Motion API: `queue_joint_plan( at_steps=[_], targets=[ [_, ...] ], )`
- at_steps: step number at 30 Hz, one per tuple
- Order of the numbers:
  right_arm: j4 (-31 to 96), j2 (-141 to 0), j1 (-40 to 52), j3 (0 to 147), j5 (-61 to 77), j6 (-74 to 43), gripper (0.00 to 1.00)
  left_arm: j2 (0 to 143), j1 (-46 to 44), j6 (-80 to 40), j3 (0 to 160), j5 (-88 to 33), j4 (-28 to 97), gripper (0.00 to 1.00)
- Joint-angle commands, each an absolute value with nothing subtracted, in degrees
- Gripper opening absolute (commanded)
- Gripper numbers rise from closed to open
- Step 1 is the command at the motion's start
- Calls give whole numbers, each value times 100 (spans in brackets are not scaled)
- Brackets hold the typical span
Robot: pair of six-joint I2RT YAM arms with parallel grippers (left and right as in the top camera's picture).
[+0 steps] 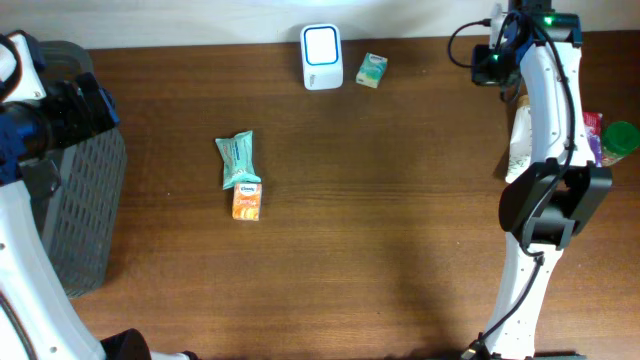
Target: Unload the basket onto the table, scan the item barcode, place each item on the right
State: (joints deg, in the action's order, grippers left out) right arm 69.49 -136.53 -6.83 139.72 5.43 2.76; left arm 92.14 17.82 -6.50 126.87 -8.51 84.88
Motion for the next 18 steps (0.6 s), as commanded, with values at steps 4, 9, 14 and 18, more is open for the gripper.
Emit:
queue_joint_plan(
  at_steps=[4, 9, 14, 18],
  targets=[
    [6272, -13616, -213, 14025, 2036, 93, 99, 9142, 1806, -676, 12744, -851, 8495, 99],
    [4268, -14503, 346, 14025, 1754, -1424, 99, 9142, 1806, -676, 12744, -851, 8495, 99],
    [3170, -15301, 792, 14025, 980, -2171, 78, 9142, 1806, -676, 12744, -851, 8495, 99],
    [3037, -15548, 952, 14011, 333, -2309, 59, 9142, 1806, -676, 12744, -851, 8495, 99]
  ],
)
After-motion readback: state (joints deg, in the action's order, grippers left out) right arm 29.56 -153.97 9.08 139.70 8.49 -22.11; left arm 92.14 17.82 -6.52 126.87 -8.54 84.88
